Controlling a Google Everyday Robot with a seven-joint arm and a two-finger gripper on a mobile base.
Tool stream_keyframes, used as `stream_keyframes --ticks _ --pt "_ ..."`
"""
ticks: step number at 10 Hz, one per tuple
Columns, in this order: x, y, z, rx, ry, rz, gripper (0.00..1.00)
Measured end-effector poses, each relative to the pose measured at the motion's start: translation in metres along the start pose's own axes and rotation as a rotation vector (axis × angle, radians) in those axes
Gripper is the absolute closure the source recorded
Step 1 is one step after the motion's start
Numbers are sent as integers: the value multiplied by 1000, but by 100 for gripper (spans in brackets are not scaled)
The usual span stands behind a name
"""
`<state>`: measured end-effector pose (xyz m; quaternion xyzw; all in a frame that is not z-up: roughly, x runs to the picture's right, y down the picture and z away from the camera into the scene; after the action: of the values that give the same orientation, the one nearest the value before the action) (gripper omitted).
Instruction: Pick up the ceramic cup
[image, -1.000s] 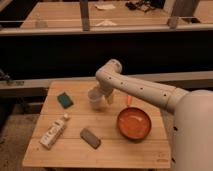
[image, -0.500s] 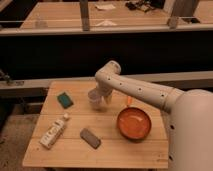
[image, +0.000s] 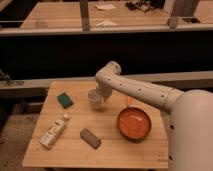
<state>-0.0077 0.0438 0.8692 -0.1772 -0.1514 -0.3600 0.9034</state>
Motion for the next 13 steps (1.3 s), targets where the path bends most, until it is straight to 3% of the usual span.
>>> stream_keyframes --ticks 1,4,5,7,9,13 --pt "-2 -1 1 0 -1 -6 51" --pt "-4 -8 -14 6 0 -23 81" --pt "-4 -11 -20 7 0 -29 84" --pt "-6 -13 -21 10 -5 -37 85" --pt "-8 -18 -33 15 -4 -50 95" --pt "-12 -25 -46 21 -13 -69 96"
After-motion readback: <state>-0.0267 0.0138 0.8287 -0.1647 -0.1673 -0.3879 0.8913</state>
